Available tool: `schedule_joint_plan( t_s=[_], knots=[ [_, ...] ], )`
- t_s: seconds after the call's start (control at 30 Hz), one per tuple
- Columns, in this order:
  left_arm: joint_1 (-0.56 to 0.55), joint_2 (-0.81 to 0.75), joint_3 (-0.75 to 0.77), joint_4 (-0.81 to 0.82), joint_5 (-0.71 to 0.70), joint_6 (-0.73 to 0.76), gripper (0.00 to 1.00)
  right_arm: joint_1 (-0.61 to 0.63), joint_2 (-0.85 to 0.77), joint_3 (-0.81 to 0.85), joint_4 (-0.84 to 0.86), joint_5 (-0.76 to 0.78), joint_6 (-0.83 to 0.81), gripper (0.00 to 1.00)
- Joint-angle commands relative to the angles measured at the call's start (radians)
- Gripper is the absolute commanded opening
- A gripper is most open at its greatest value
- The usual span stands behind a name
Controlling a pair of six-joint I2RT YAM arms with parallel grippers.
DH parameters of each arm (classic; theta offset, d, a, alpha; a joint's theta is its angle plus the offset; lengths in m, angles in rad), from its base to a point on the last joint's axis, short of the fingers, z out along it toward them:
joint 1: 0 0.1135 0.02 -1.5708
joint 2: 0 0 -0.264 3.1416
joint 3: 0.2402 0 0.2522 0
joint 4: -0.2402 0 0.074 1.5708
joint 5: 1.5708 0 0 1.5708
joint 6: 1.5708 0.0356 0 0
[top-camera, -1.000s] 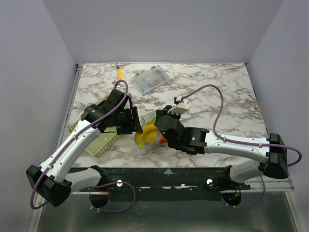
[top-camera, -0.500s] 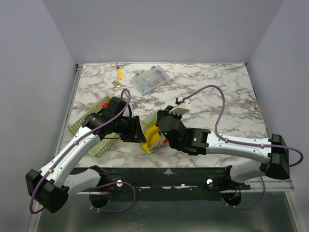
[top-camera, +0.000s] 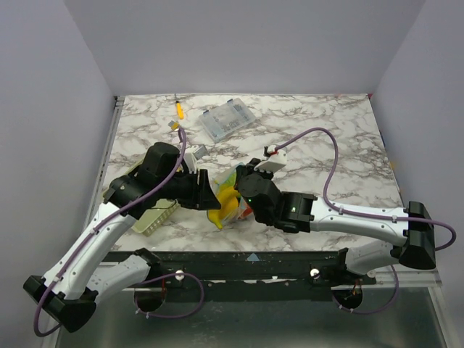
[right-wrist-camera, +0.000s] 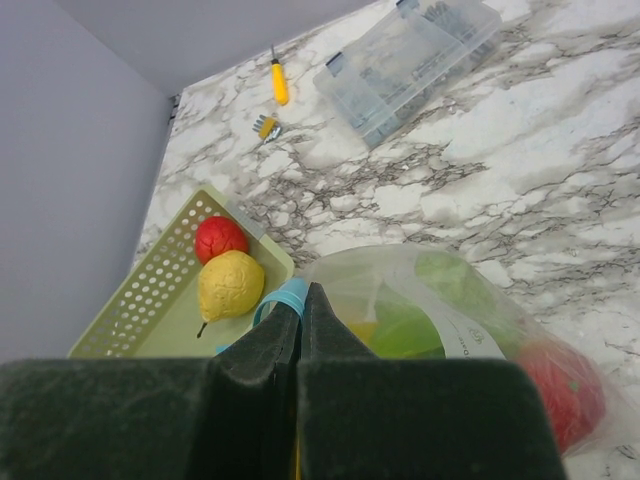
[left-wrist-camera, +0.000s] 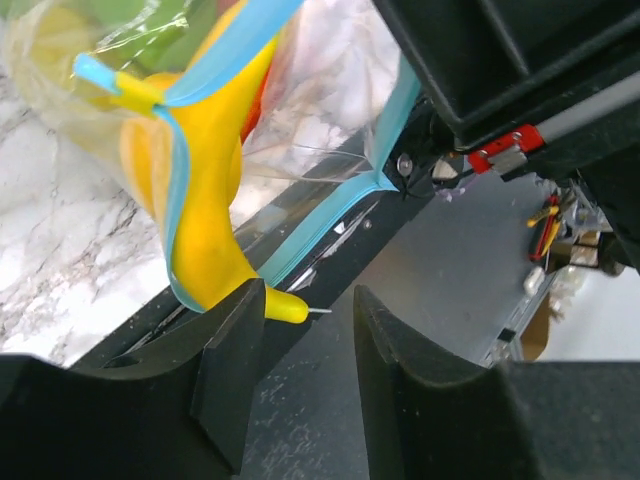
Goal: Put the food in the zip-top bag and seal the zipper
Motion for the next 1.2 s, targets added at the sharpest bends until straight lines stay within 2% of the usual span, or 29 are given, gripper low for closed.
schedule_joint_plan(
  t_s=[0.0,0.27,0.67,1.0,1.1,1.17],
  knots=[
    [-0.023,0.032,0.039,0.025,0.061,0.091,0.41,0.004,-0.033,0.005,0.052,0.021,-0.008,0.01],
    [-0.101,0.137,0.082,-0.03,-0.157,0.158,0.43,0.004,-0.024,0.016,0.053,0.012,-0.008,0.01],
    [-0.119,0.155,-0.012,0.023,-0.291,0.181,0.5,0.004,-0.018,0.016,0.046,-0.002,0.002,0.01],
    [-0.127,0.162,-0.073,0.04,-0.292,0.147,0.59,0.005,-0.011,0.014,0.046,-0.006,0.012,0.01],
    [-0.133,0.197,-0.06,0.031,-0.292,0.14,0.57,0.005,-0.004,0.022,0.046,-0.011,0.007,0.01],
    [-0.137,0.205,-0.046,0.026,-0.292,0.137,0.47,0.005,-0.004,0.021,0.046,-0.015,0.009,0.01]
  ],
)
